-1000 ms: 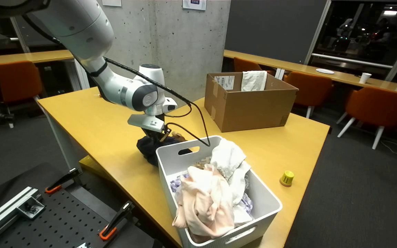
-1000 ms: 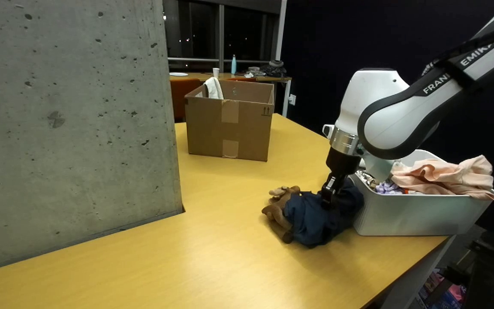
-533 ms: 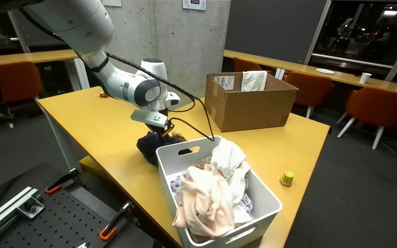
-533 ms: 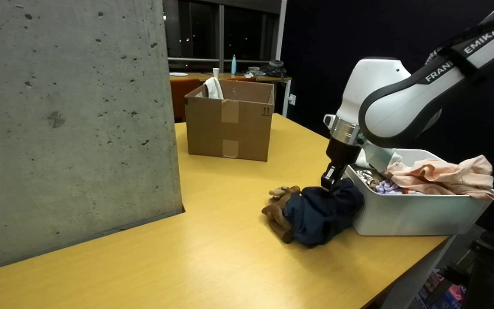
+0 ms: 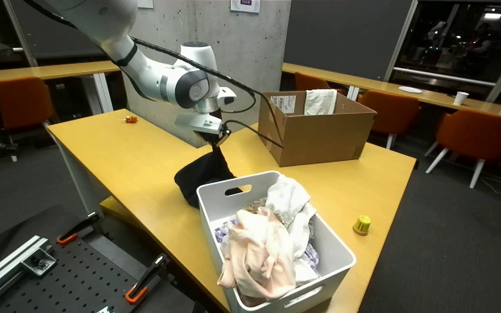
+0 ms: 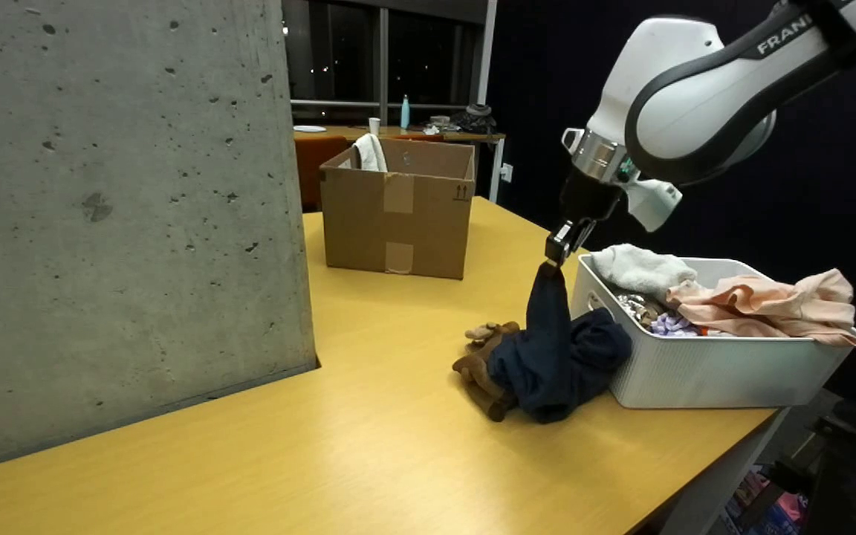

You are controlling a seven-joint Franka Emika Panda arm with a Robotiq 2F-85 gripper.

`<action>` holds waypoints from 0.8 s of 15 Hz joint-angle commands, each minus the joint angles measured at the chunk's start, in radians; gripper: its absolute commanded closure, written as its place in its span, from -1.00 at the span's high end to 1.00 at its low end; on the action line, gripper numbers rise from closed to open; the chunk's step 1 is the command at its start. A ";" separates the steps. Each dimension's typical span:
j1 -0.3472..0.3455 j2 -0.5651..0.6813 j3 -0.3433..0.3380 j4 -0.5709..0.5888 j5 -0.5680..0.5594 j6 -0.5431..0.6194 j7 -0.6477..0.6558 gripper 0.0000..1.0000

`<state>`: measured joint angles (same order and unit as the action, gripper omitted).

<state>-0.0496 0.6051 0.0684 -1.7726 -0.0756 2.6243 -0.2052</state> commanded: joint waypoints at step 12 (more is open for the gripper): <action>0.231 0.153 0.009 0.331 -0.077 -0.149 0.013 -0.99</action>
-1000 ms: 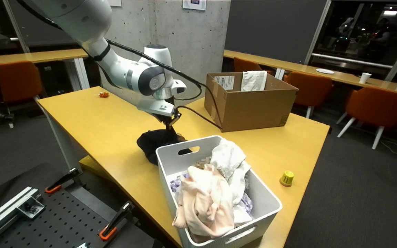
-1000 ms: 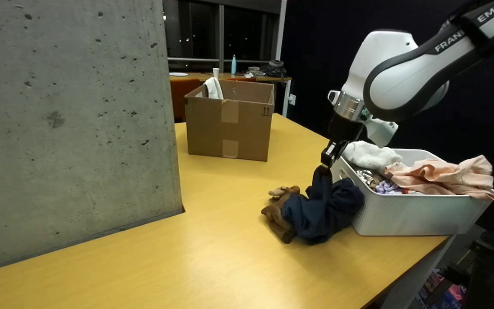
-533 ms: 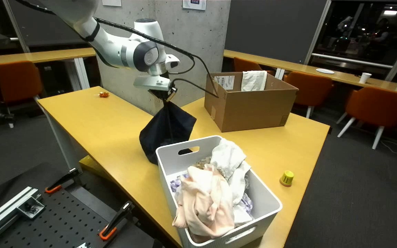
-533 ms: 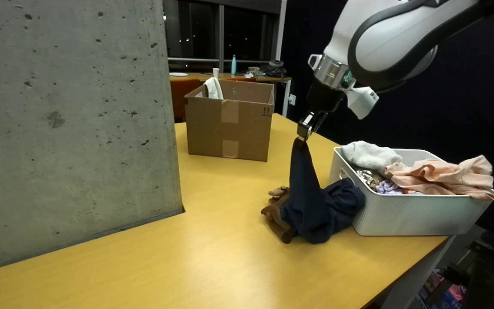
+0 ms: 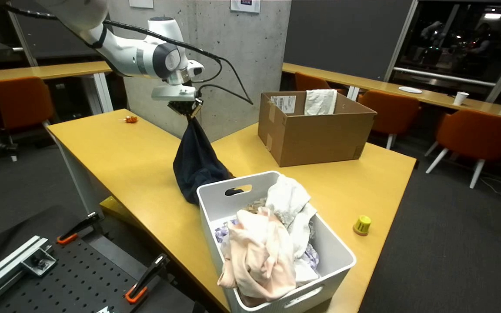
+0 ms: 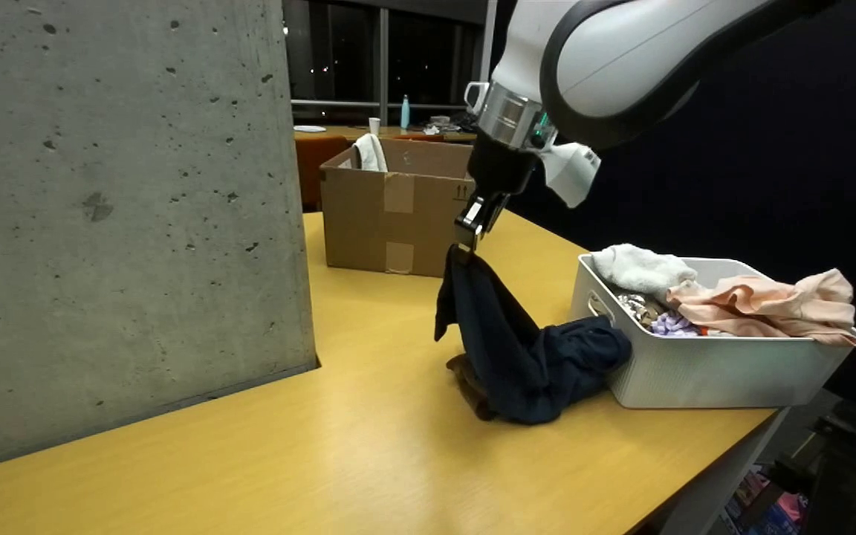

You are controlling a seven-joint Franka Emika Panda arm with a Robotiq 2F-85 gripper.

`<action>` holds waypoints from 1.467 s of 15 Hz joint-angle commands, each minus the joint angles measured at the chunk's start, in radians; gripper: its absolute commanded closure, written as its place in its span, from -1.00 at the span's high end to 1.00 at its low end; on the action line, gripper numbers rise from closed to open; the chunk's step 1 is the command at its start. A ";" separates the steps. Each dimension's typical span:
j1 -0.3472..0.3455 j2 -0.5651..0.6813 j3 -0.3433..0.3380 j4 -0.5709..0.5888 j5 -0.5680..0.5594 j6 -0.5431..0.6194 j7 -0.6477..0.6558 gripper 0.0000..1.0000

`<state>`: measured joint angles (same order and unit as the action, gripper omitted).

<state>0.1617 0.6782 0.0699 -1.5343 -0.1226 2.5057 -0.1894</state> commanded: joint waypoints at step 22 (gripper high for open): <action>-0.076 -0.029 -0.050 -0.185 -0.055 -0.063 0.030 1.00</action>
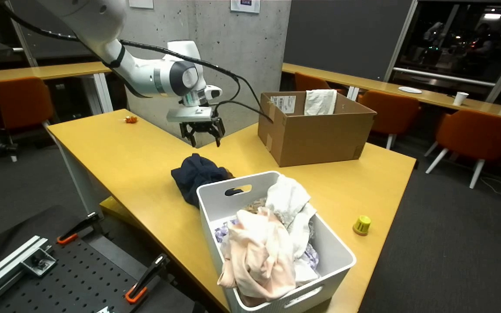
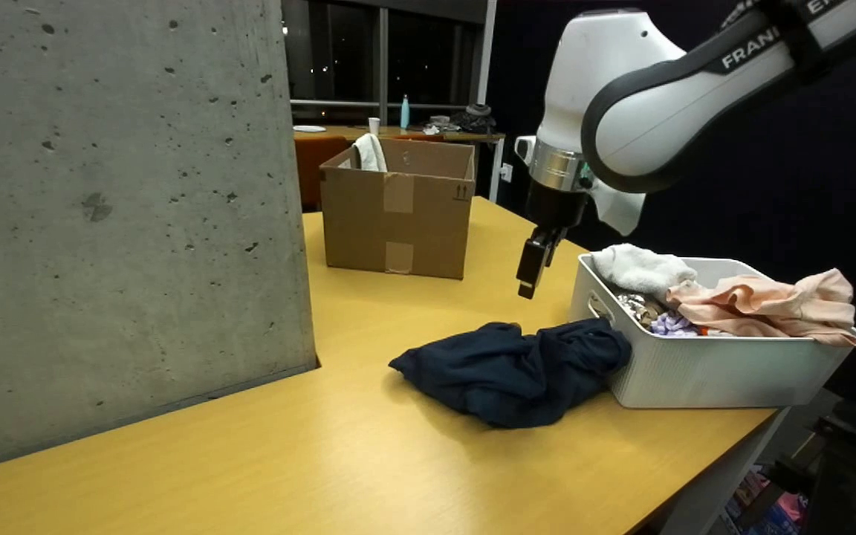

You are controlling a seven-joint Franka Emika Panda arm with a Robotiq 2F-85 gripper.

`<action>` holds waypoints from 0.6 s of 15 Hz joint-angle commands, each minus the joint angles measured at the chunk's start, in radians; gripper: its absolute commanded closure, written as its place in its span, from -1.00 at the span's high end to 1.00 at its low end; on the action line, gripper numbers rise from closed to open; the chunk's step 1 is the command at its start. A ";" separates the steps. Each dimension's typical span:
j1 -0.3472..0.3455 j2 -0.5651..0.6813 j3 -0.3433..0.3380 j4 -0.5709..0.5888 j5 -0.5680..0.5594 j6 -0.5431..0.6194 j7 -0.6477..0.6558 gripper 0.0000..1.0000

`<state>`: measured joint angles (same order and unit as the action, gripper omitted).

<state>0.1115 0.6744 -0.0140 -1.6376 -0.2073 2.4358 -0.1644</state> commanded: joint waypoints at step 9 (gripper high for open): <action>-0.031 0.081 0.106 -0.133 0.110 0.175 0.004 1.00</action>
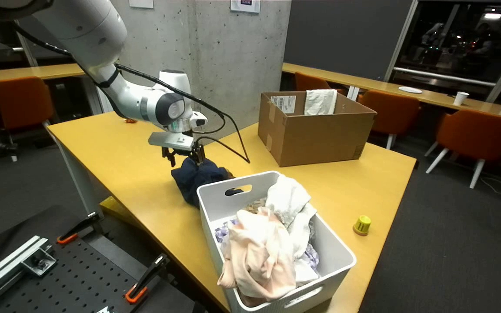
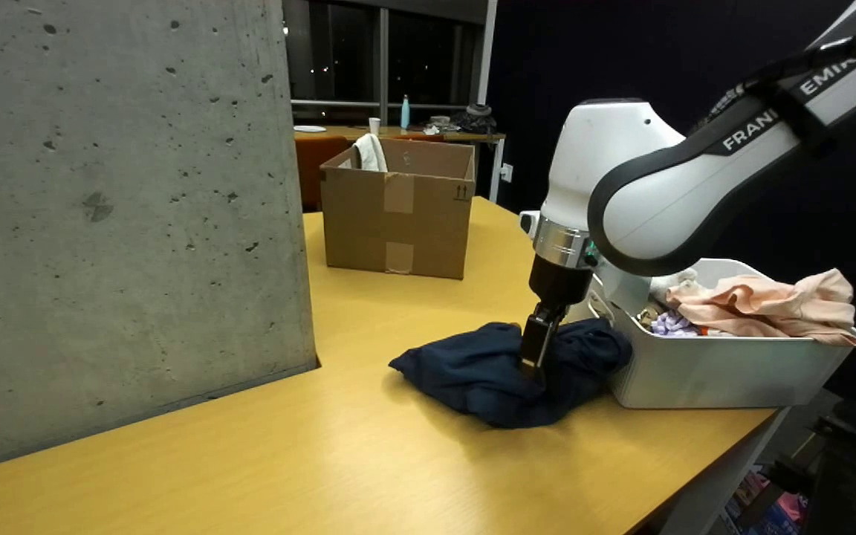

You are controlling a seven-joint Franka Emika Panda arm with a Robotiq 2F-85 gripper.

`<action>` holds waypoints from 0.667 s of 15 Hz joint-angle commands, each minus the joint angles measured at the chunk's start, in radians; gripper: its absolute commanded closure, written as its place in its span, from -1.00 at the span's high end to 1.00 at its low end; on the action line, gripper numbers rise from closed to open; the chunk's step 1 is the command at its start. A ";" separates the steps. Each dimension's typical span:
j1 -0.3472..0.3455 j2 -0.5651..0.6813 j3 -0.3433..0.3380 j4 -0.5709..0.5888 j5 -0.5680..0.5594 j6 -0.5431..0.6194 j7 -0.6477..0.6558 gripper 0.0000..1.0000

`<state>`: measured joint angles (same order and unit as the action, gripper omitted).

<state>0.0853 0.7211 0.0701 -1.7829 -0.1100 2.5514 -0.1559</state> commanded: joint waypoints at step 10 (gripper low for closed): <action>0.063 0.185 0.000 0.152 -0.053 0.176 -0.006 1.00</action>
<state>0.1263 0.8816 0.0918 -1.6852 -0.1379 2.7137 -0.1620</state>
